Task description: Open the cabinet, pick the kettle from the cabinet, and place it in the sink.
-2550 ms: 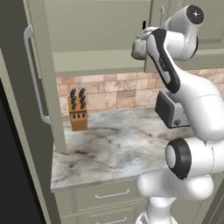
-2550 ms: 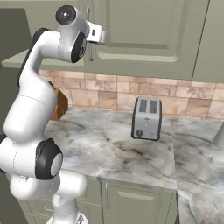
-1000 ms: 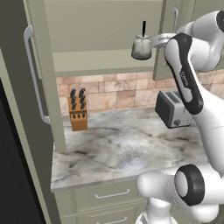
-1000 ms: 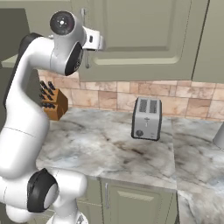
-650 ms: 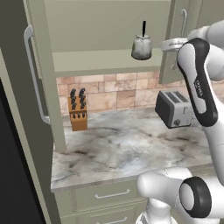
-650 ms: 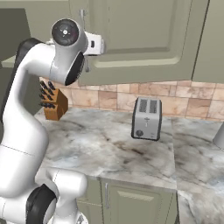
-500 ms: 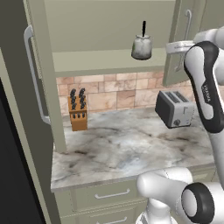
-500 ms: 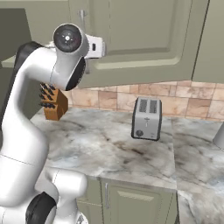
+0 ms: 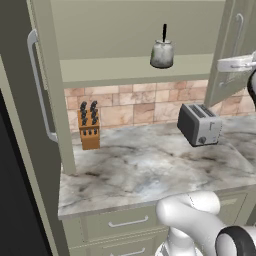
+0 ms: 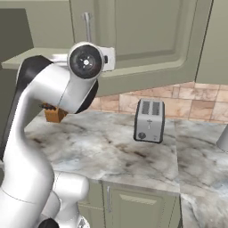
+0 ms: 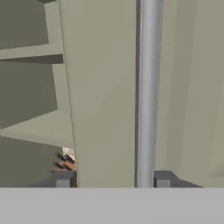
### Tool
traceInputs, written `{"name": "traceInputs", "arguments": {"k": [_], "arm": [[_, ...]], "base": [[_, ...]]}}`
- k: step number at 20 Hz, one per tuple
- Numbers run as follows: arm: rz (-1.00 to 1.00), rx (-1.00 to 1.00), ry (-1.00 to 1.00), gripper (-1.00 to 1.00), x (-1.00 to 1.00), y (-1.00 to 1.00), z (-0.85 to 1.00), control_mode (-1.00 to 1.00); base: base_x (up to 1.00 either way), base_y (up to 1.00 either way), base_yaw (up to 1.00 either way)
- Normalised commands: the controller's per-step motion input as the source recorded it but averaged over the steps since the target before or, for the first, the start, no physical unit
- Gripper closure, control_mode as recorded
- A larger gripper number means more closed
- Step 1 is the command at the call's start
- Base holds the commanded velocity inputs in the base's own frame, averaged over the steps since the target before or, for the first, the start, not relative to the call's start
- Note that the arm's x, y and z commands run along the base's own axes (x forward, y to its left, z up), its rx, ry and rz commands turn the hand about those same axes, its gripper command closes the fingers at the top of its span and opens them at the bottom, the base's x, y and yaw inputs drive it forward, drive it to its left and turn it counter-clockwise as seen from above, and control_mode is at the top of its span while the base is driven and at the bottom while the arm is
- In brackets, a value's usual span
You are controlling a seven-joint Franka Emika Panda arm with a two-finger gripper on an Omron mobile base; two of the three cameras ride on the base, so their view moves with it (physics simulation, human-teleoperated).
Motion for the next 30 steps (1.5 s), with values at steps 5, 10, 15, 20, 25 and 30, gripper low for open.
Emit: {"name": "traceInputs", "arguments": {"k": [5,10,15,20,25,30], "arm": [[0.08,0.00,0.00,1.00,-0.64,-0.40,0.00,-1.00],[0.09,0.00,0.00,1.00,-0.59,-0.39,0.00,-1.00],[0.08,0.00,0.00,1.00,-0.48,-0.36,0.00,-1.00],[0.04,0.00,0.07,-1.00,-0.29,-0.16,-0.07,-1.00],[-0.01,0.00,0.14,-1.00,-0.14,-0.15,-0.14,-1.00],[-0.07,-0.01,0.19,-1.00,-0.01,-0.20,-0.23,-1.00]], "base": [[0.00,0.00,0.00],[0.00,0.00,0.00],[0.00,0.00,0.00],[0.00,0.00,0.00],[0.00,0.00,0.00],[0.00,0.00,0.00]]}}
